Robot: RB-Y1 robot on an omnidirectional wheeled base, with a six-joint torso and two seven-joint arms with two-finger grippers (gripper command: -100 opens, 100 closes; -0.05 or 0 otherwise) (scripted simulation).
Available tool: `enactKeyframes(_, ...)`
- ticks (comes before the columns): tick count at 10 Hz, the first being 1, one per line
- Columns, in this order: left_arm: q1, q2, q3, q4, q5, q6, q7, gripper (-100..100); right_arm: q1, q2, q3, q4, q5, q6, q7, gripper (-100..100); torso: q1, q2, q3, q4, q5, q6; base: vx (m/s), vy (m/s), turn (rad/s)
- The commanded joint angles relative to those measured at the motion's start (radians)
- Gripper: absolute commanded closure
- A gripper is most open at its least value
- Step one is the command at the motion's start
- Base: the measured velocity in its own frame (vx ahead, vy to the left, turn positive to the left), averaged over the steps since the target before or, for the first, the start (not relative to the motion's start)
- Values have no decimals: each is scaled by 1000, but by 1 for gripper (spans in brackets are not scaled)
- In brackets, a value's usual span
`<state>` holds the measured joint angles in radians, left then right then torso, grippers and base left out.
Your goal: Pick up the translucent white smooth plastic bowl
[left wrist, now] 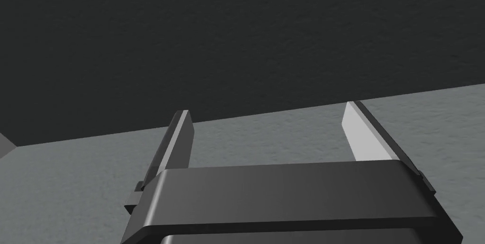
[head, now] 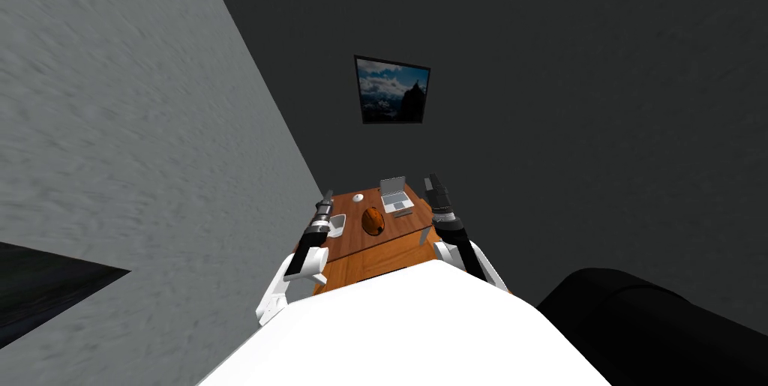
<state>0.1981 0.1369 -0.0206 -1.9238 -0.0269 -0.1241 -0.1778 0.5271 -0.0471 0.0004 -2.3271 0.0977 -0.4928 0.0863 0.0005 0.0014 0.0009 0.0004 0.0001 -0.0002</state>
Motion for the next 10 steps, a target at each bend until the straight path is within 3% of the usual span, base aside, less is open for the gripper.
enactKeyframes(1,-35,4,8,50,-2,50,-5,-100,0,0,0,0,0,0,0,0,0,0,0,0,0,0,-32,11,-42)
enactKeyframes(2,-35,4,8,60,-2,51,-5,-100,0,0,0,0,0,0,0,0,0,0,0,0,0,0,-28,6,-22)
enactKeyframes(3,-63,6,15,96,-4,94,-9,-100,0,0,0,0,0,0,0,0,0,0,0,0,0,0,-29,8,-21)
enactKeyframes(4,-63,6,15,108,-4,96,-9,-100,0,0,0,0,0,0,0,0,0,0,0,0,0,0,-23,7,-25)
enactKeyframes(9,-145,13,34,246,-5,224,-16,-100,0,0,0,0,0,0,0,0,0,-1,0,0,0,0,-18,5,-24)
enactKeyframes(10,-145,13,34,254,-5,226,-16,-100,0,0,0,0,0,0,0,0,0,-1,-1,0,0,0,-12,5,-13)
